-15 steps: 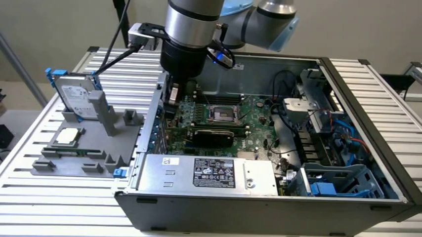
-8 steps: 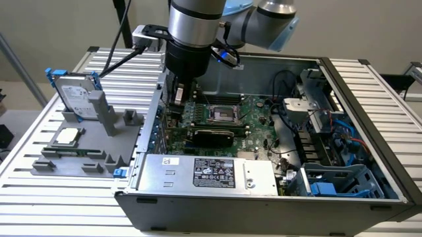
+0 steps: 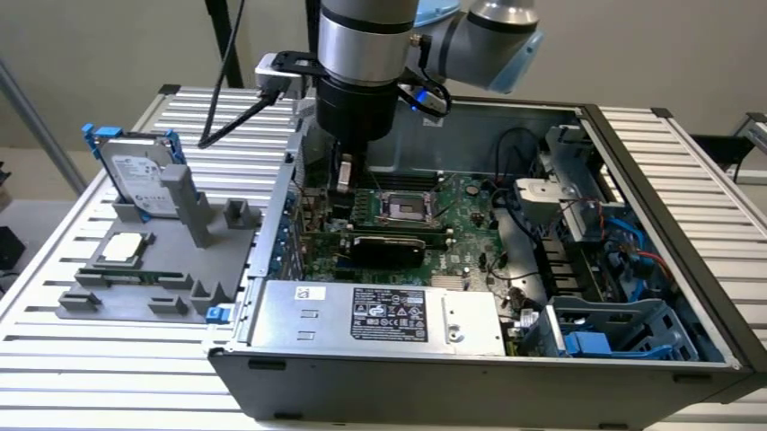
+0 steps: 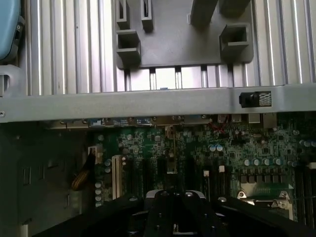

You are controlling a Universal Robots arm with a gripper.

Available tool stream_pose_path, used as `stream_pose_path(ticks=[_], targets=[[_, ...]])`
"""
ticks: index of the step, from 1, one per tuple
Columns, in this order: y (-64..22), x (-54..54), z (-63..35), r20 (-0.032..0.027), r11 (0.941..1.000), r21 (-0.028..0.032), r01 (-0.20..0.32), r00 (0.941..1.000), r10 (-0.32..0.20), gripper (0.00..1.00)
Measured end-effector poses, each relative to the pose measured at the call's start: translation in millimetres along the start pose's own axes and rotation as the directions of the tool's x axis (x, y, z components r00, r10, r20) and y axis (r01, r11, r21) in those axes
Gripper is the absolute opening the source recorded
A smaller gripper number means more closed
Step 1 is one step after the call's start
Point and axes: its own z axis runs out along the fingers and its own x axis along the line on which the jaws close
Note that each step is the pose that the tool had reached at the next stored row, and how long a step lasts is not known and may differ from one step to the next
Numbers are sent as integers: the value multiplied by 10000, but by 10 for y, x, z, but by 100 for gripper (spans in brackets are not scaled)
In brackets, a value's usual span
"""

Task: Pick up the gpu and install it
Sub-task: 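Press down on the gpu until it lock into place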

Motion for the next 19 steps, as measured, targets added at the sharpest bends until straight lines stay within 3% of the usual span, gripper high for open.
stream_pose_path(ticks=[2, 8, 9, 19], targets=[[-39, -2, -5, 9, 9999, 156, -3, 10000, 3, 11], [-136, -9, -14, 38, 9985, 541, -15, 10000, 13, 11], [-141, -9, -14, 40, 9984, 565, -17, 10000, 15, 11], [-145, -9, -16, 44, 9984, 561, -16, 10000, 14, 11]])
